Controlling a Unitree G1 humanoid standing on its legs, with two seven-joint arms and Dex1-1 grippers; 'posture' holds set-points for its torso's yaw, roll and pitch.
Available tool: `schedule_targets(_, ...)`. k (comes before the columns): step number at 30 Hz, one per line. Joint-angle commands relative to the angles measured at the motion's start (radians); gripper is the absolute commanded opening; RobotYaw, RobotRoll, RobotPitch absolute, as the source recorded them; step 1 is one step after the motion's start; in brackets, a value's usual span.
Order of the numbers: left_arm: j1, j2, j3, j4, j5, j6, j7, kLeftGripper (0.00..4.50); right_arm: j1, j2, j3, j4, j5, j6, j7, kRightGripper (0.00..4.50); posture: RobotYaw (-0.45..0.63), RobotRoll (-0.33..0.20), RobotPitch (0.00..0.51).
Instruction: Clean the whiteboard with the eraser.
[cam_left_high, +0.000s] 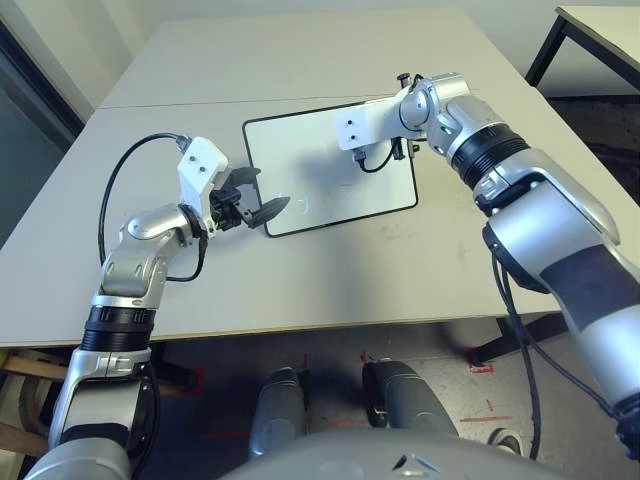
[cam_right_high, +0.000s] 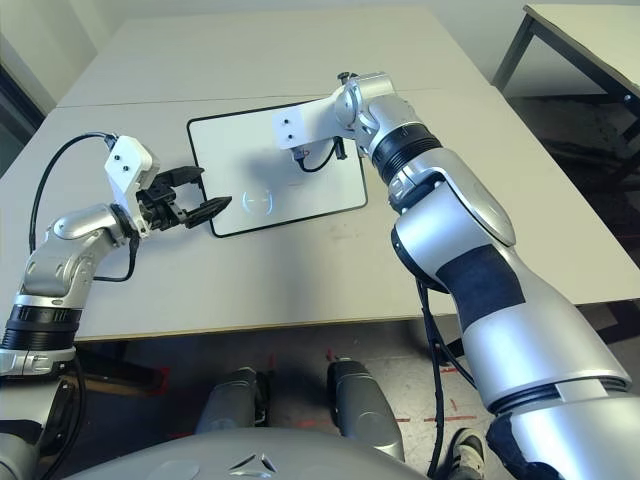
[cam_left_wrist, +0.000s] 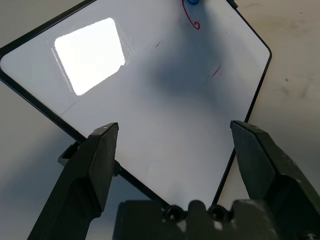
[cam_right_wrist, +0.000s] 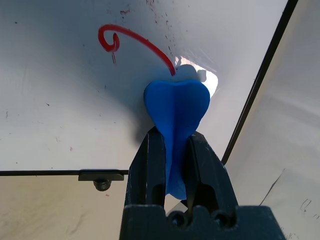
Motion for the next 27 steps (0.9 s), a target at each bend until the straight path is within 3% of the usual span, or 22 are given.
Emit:
schedule_targets(1, 0.013, 0.004, 0.011, -0.022, 0.001, 0.010, 0.005, 4.50, 0.025, 0.025, 0.013, 0.022, -0.004, -0.016, 0.010, 0.34, -0.03, 0.000, 0.077)
schedule_targets(13, 0.025, 0.002, 0.015, -0.039, -0.003, 0.022, 0.014, 4.50, 0.038, 0.082, 0.031, -0.011, -0.011, -0.033, 0.027, 0.34, -0.02, 0.000, 0.081)
schedule_targets(27, 0.015, 0.000, 0.010, -0.032, -0.004, 0.021, 0.013, 4.50, 0.089, 0.061, 0.047, -0.073, -0.041, -0.018, 0.050, 0.34, -0.03, 0.000, 0.077)
